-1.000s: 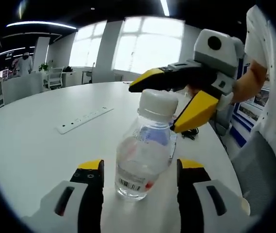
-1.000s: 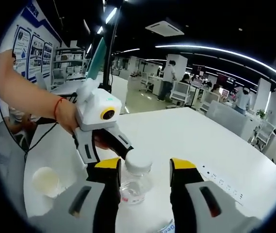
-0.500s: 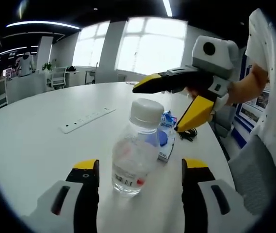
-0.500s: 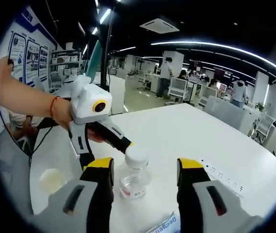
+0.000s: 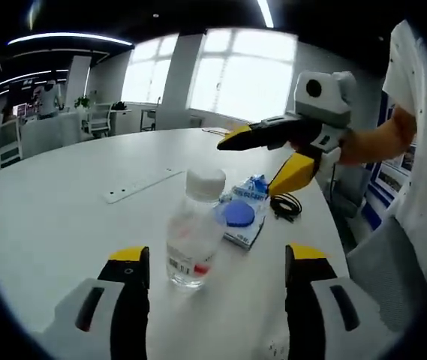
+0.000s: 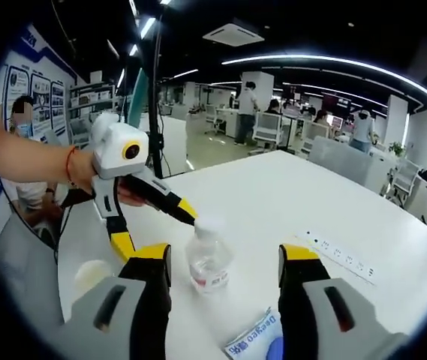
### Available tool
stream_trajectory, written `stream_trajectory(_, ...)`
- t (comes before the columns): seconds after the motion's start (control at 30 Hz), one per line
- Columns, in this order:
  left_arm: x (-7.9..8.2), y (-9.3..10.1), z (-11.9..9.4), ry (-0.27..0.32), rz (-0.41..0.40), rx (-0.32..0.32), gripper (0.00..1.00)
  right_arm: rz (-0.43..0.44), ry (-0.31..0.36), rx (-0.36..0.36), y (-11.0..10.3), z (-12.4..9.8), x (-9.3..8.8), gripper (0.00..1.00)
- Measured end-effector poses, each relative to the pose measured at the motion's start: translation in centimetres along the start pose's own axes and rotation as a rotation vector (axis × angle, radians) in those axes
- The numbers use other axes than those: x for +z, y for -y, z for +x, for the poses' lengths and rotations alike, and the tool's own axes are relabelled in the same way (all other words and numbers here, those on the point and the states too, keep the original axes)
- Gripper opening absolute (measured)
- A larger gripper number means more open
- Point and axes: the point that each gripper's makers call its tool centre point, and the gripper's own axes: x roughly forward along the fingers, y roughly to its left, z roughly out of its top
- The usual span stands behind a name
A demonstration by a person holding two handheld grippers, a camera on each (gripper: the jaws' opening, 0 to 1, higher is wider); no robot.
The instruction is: Arrange the tabletop items into an orderly group along one side of the table until the central work area is clear of visible clutter.
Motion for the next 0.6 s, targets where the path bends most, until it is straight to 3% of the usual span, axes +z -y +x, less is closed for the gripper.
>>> stream_trajectory(0.6, 0.1, 3.6, -4.8, 0.019, -0.036, 0.07, 0.82, 0.038, -0.085, 0.011, -2.2, -2.8, -1.3, 0.56)
